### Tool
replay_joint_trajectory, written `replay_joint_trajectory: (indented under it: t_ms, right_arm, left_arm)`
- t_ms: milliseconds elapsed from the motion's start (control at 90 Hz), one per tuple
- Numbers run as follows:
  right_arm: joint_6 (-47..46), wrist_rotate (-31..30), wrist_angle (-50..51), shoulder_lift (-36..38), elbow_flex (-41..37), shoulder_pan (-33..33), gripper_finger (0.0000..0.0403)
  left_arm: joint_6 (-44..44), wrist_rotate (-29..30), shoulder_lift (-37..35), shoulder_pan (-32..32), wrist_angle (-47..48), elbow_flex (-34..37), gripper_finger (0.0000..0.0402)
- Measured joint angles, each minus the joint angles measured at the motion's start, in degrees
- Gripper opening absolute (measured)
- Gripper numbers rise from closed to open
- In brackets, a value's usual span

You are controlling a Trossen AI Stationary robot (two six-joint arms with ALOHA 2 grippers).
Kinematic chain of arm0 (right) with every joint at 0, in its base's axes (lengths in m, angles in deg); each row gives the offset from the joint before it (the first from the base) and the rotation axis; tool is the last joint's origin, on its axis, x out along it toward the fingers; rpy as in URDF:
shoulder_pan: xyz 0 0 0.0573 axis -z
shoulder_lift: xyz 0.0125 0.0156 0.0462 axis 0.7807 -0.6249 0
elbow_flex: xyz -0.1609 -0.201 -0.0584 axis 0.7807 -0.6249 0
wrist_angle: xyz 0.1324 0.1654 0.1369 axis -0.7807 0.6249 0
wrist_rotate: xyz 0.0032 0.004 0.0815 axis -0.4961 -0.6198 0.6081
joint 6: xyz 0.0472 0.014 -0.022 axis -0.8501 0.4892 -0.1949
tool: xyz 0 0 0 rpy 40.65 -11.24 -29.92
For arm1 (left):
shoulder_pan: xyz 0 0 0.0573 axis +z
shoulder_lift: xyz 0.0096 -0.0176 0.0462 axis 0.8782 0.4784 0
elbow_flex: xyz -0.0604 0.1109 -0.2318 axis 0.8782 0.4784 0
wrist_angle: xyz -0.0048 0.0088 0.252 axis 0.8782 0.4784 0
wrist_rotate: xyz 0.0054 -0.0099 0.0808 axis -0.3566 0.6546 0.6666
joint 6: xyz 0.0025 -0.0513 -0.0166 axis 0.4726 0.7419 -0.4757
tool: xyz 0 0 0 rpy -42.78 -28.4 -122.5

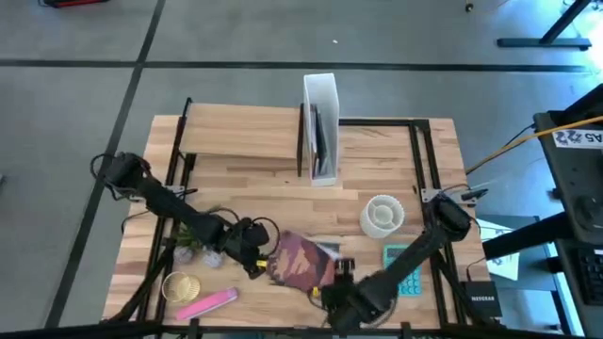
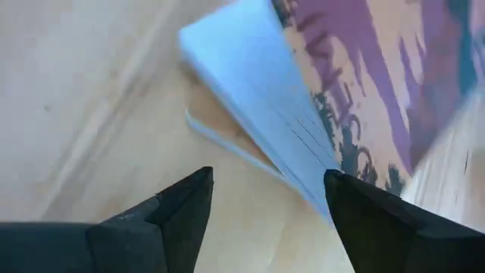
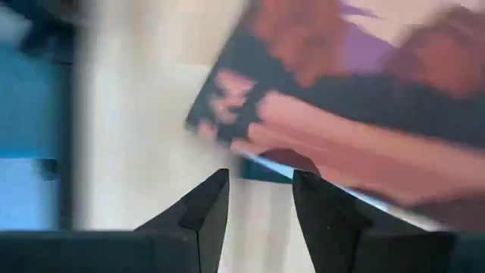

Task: Stock shelves
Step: Remove the purple book from the white bookshelf, then remove the brown book from the white bookshelf

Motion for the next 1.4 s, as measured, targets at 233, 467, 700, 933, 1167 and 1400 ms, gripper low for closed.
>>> replay_joint_trajectory:
  t_ms: [233, 467, 700, 933, 1167, 1400]
  right_arm:
    - [-7.7, -7.9, 10.7, -0.5, -0.2, -2.2, 0.0133]
    - [-9.3, -12.4, 13.7, -0.5, -0.2, -1.8, 0.0133]
    - [-8.3, -11.7, 12.7, -0.4, -0.2, -1.9, 0.0133]
    - [-5.4, -29.9, 14.0, 0.2, -0.2, -1.7, 0.0133]
    - [-16.1, -57.0, 30.7, 8.4, -0.2, 5.3, 0.0133]
    - [-10.0, -58.1, 27.1, 18.6, -3.6, 17.8, 0.0168]
  left_arm:
    - [0.3, -2.3, 0.0, -2.0, -0.2, 0.0, 0.0239]
    - [2.9, 0.9, -0.1, -4.7, 1.5, -0.1, 0.0239]
    - [3.3, 1.1, -0.3, -4.7, 1.4, -0.1, 0.0239]
    - [-0.1, 5.5, -1.5, -4.5, 0.1, -0.1, 0.0239]
    - [-1.5, 6.2, -1.6, -4.7, -0.4, -0.1, 0.0239]
    - [-1.8, 8.5, -1.5, -5.6, -0.1, -0.1, 0.0239]
